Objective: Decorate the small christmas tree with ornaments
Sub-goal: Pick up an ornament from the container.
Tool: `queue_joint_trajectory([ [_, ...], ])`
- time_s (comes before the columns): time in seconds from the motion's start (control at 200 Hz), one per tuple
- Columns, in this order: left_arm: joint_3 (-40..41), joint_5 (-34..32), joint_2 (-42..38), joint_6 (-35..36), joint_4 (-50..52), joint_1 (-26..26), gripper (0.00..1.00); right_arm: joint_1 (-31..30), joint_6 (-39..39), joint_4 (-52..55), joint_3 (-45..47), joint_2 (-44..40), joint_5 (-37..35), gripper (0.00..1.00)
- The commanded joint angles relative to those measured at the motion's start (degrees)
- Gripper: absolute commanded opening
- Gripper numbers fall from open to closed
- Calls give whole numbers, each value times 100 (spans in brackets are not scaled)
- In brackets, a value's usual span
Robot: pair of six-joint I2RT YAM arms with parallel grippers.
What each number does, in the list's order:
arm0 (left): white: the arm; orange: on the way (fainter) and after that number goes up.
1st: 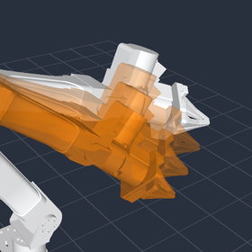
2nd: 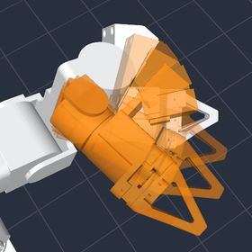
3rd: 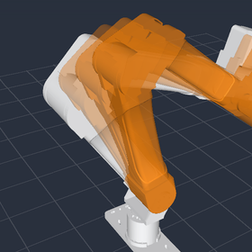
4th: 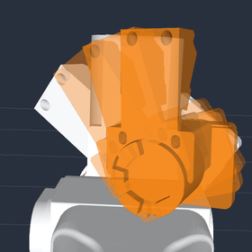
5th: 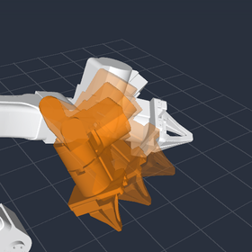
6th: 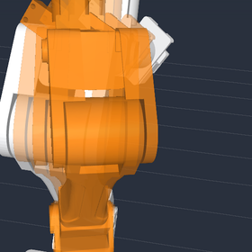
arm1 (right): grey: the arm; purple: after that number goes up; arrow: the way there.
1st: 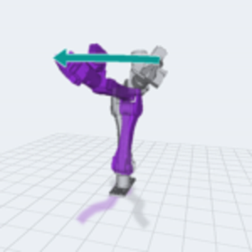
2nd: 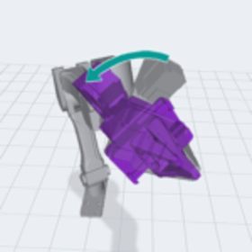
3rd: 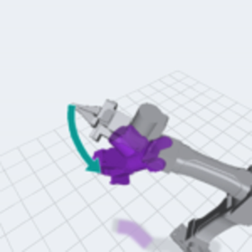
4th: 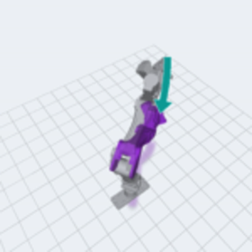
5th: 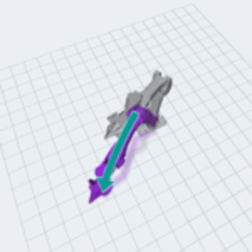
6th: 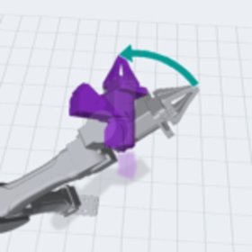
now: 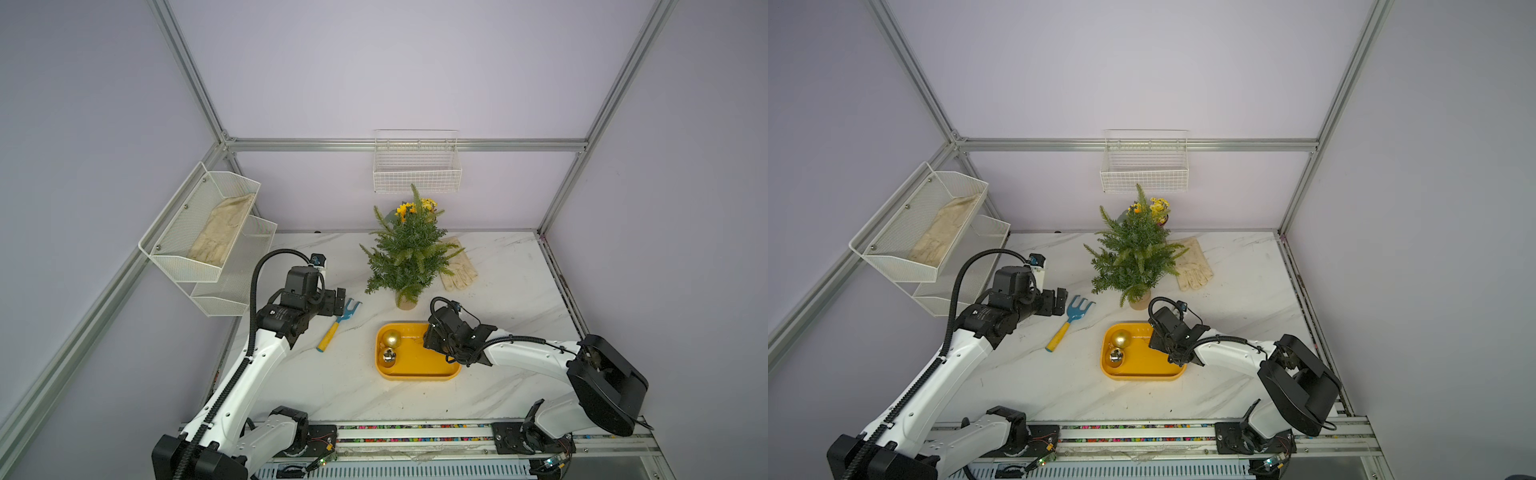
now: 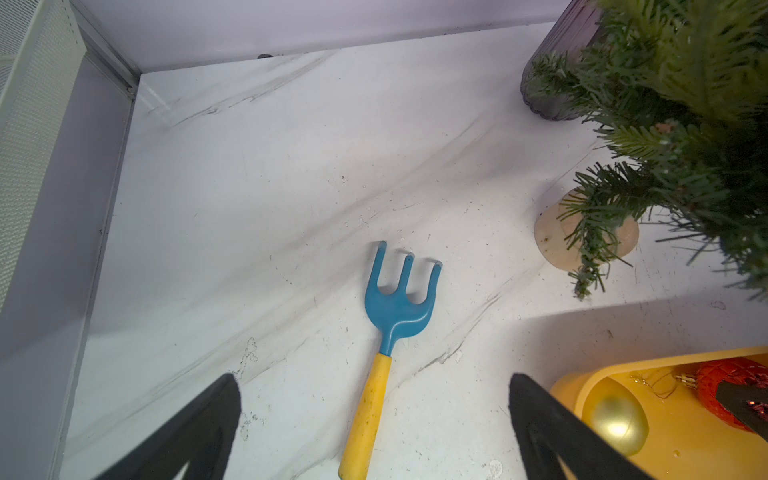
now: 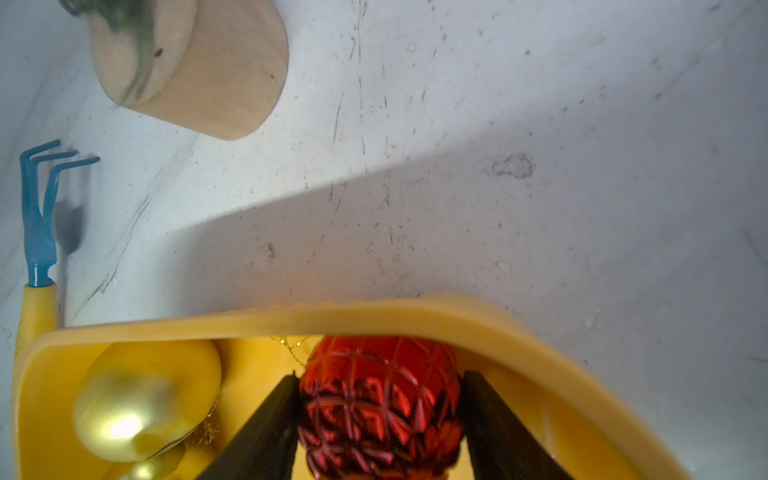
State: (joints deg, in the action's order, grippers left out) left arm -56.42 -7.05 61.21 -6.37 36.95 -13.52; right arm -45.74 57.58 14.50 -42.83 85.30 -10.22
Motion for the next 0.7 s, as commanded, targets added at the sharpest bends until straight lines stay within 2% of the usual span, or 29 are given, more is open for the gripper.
queue_joint_trajectory([
  [0.0, 193, 98, -109, 57, -223, 69, 100, 29, 43, -70, 90, 18, -81, 60],
  [0.355, 179, 178, -114, -5, -245, 116, 100, 29, -127, 300, 126, -725, -20, 51],
  [0.69, 211, 433, -197, -6, -311, 105, 100, 30, -1053, 595, 85, -1952, 387, 46],
])
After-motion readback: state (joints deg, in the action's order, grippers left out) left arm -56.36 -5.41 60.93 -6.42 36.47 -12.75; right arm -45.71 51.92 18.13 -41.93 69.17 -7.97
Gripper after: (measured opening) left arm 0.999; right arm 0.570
